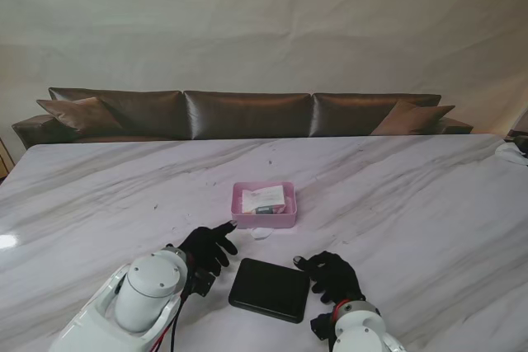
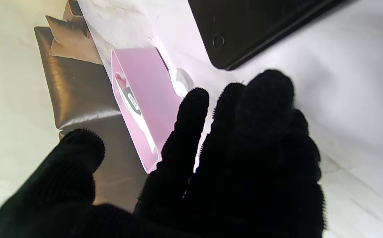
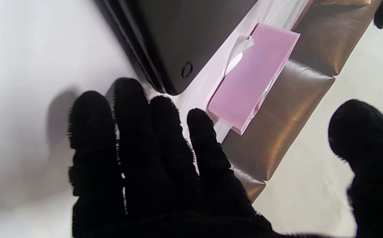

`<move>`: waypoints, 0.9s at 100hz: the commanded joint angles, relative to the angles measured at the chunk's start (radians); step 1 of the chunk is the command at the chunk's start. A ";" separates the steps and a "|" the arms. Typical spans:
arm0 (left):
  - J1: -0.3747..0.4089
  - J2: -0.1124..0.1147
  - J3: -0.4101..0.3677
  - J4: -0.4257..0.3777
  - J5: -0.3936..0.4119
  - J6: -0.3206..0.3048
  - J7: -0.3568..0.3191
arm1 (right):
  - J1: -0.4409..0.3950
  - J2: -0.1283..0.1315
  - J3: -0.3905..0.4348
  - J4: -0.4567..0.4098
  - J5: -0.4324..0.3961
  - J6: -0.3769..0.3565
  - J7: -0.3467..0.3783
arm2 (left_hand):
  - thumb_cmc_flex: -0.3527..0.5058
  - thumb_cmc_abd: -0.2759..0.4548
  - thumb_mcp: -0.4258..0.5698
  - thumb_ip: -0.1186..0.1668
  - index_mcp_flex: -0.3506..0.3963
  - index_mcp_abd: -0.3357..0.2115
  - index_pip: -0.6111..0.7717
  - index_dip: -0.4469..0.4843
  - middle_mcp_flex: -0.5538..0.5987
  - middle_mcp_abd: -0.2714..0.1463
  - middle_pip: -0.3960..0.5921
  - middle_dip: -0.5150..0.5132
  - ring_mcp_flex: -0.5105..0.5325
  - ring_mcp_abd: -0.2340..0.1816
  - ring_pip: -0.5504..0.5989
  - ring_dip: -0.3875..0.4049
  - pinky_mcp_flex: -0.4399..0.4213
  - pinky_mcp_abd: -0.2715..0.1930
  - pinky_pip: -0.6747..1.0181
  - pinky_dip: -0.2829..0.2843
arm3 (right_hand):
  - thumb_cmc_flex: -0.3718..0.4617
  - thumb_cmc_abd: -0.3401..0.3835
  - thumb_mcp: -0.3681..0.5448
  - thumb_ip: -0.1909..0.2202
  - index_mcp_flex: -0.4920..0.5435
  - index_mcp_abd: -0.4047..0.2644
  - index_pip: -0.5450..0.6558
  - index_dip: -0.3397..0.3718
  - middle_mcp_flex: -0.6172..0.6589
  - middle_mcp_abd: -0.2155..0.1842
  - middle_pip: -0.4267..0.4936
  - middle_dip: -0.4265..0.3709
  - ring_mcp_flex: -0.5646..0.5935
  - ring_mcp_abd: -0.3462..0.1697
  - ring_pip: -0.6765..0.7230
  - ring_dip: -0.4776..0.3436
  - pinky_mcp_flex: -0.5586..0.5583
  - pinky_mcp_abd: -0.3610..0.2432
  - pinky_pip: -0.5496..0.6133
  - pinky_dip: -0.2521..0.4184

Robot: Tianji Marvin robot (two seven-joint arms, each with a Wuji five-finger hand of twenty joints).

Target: Refill a tissue box and feed the first sheet

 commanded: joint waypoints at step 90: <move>-0.008 -0.001 0.035 0.118 0.015 0.008 -0.018 | -0.080 0.001 0.018 -0.089 -0.031 0.069 0.012 | -0.004 0.027 -0.012 0.043 -0.049 0.010 -0.090 -0.026 -0.087 0.012 -0.127 -0.076 -0.269 0.274 -0.244 -0.168 -0.240 0.167 2.189 -0.179 | 0.011 0.000 -0.024 -0.007 0.030 0.040 0.000 -0.011 0.034 0.039 0.016 0.000 0.021 0.058 0.022 0.000 0.039 0.048 0.046 -0.028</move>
